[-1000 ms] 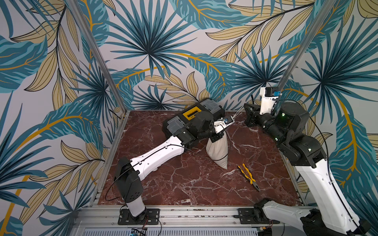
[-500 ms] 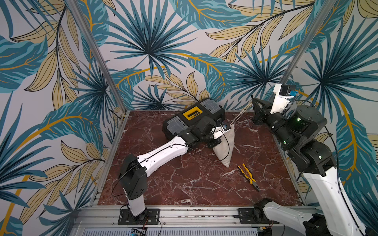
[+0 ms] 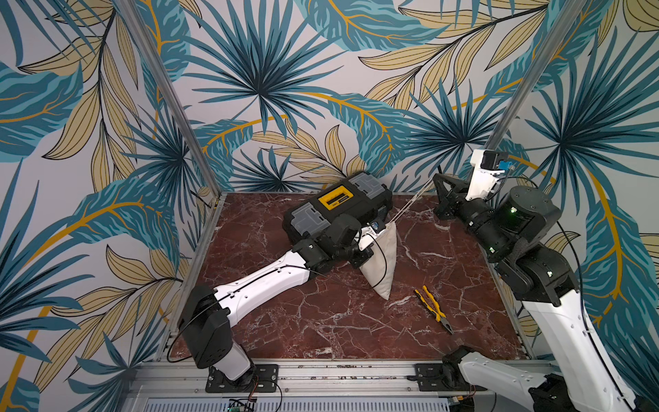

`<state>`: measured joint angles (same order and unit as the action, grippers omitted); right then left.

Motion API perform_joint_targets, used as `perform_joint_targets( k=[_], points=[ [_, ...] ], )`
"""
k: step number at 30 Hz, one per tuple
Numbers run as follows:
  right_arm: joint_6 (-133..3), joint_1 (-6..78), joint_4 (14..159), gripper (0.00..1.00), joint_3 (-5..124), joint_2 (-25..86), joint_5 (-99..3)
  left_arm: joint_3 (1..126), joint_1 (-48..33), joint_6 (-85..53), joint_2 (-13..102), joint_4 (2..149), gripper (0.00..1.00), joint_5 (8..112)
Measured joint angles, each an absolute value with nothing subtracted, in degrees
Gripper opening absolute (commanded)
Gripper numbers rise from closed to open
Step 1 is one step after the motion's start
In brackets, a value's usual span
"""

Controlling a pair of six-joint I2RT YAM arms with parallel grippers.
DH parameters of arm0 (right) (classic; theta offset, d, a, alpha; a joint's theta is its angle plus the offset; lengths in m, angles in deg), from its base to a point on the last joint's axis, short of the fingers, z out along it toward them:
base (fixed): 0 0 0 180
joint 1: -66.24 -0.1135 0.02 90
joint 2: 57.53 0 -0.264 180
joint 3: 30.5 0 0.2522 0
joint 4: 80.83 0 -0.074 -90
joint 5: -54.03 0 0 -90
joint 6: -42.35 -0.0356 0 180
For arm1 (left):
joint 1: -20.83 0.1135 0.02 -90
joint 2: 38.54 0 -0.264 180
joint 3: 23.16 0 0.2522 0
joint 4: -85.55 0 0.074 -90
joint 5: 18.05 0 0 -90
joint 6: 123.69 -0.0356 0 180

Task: Close the soil bag
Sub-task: Frap the soil bag at the center of the board.

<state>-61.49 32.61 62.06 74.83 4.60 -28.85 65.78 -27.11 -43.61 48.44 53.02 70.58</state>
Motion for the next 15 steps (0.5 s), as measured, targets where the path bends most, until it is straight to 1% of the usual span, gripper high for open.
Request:
perform_joint_targets(
  k=[6, 11, 15],
  points=[
    [-62.1, 32.9, 68.1, 0.0, 77.8, 10.4, -33.5, 64.2, -31.1, -37.2, 41.2, 48.3, 0.0, 81.3],
    [-63.9, 35.6, 71.8, 0.0, 79.1, 15.6, -40.9, 64.2, -39.2, -28.6, 39.0, 43.3, 0.0, 95.1],
    [-67.0, 38.4, 74.3, 0.0, 76.1, 16.4, -47.3, 63.8, -45.8, -19.1, 38.8, 39.9, 0.0, 105.5]
  ],
)
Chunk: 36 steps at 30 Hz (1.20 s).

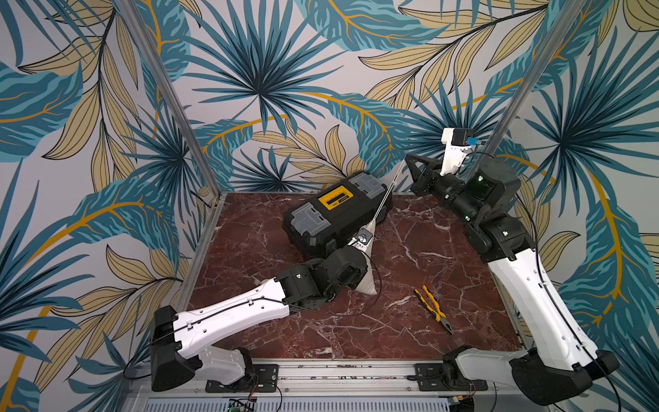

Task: Close the soil bag
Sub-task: Frap the soil bag at the center of the board.

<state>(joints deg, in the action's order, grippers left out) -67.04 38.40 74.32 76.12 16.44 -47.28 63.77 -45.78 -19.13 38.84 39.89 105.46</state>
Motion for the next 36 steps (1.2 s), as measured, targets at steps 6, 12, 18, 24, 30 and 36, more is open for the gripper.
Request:
perform_joint_targets(
  k=[6, 12, 18, 24, 30, 36],
  points=[
    [-70.3, 40.4, 79.6, 0.0, 68.9, 15.7, -54.6, 60.3, -50.6, -8.4, 38.8, 38.9, 0.12, 113.3],
    [-72.2, 43.7, 84.7, 0.0, 59.0, 11.4, -57.9, 53.6, -50.8, -5.7, 39.3, 42.9, 0.47, 112.8],
    [-73.0, 44.9, 88.0, 0.0, 53.9, 8.0, -59.2, 53.3, -50.8, -6.3, 38.7, 43.2, 0.8, 112.1],
    [-73.2, 45.0, 88.7, 0.0, 53.8, 6.6, -61.1, 49.0, -46.8, -10.9, 27.0, 44.6, 0.91, 111.4],
    [-73.6, 45.2, 92.0, 0.0, 53.8, 7.9, -64.4, 47.8, -33.1, -17.5, 17.5, 50.3, 0.93, 103.9],
    [-76.6, 45.4, 99.2, 0.0, 57.8, 16.6, -73.9, 51.9, -26.2, -27.4, 25.0, 55.5, 0.9, 88.1]
  ],
)
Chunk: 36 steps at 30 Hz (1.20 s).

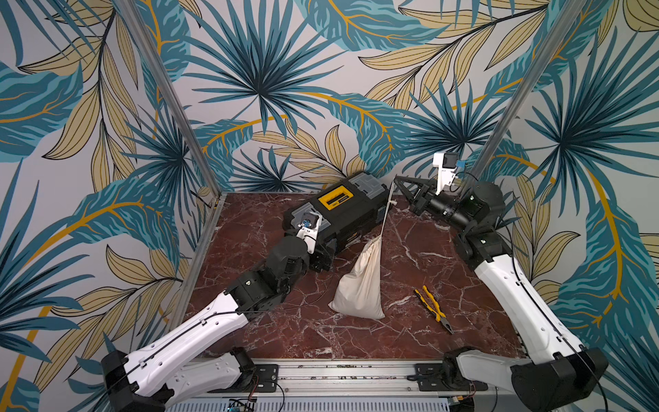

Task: Close the soil bag
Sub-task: Frap the soil bag at the center of the board.

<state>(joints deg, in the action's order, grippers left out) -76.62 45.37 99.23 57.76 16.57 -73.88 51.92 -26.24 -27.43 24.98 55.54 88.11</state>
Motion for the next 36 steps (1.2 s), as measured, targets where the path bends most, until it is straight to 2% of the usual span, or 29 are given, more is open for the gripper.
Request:
perform_joint_targets(
  k=[9, 18, 25, 36],
  points=[
    [-77.6, 45.6, 101.4, 0.0, 65.2, 24.9, -81.6, 57.2, -24.4, -32.8, 37.3, 64.1, 0.84, 73.3],
    [-80.4, 46.0, 107.2, 0.0, 65.7, 25.4, -86.4, 61.1, -23.3, -34.6, 38.3, 66.4, 0.84, 69.7],
    [-83.3, 46.0, 112.6, 0.0, 61.5, 25.7, -88.7, 62.0, -22.5, -40.2, 38.6, 65.1, 0.87, 66.4],
    [-82.7, 46.0, 110.4, 0.0, 61.1, 23.0, -89.4, 71.0, -11.3, -44.8, 49.1, 65.7, 0.88, 45.8]
  ],
)
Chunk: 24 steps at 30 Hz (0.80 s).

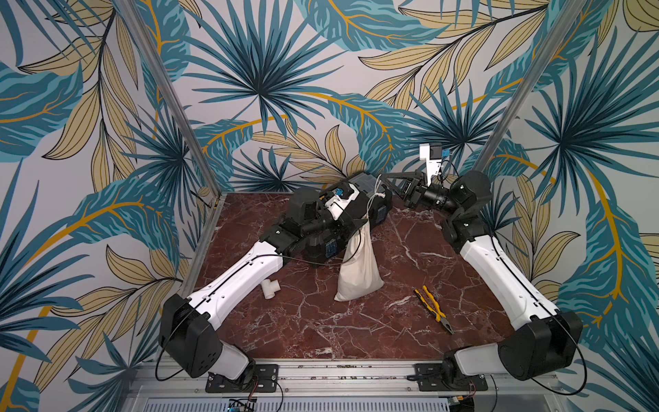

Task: Close the soil bag
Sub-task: Frap the soil bag at the center of the board.

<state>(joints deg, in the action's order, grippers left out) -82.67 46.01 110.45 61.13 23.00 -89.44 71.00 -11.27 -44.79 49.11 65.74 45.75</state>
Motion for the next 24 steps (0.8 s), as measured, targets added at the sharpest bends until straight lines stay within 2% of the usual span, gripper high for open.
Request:
perform_joint_targets(
  k=[7, 17, 24],
  points=[
    [-81.7, 46.0, 108.0, 0.0, 61.5, 22.3, -89.4, 82.8, -10.6, -48.8, 57.6, 60.8, 0.88, 34.5],
    [-79.5, 46.0, 104.3, 0.0, 62.5, 22.3, -89.4, 83.6, -9.9, -53.6, 58.2, 54.7, 0.88, 28.4],
    [-79.6, 46.0, 102.9, 0.0, 64.6, 22.3, -89.4, 88.2, -9.5, -53.0, 61.8, 53.7, 0.73, 25.2]
  ],
)
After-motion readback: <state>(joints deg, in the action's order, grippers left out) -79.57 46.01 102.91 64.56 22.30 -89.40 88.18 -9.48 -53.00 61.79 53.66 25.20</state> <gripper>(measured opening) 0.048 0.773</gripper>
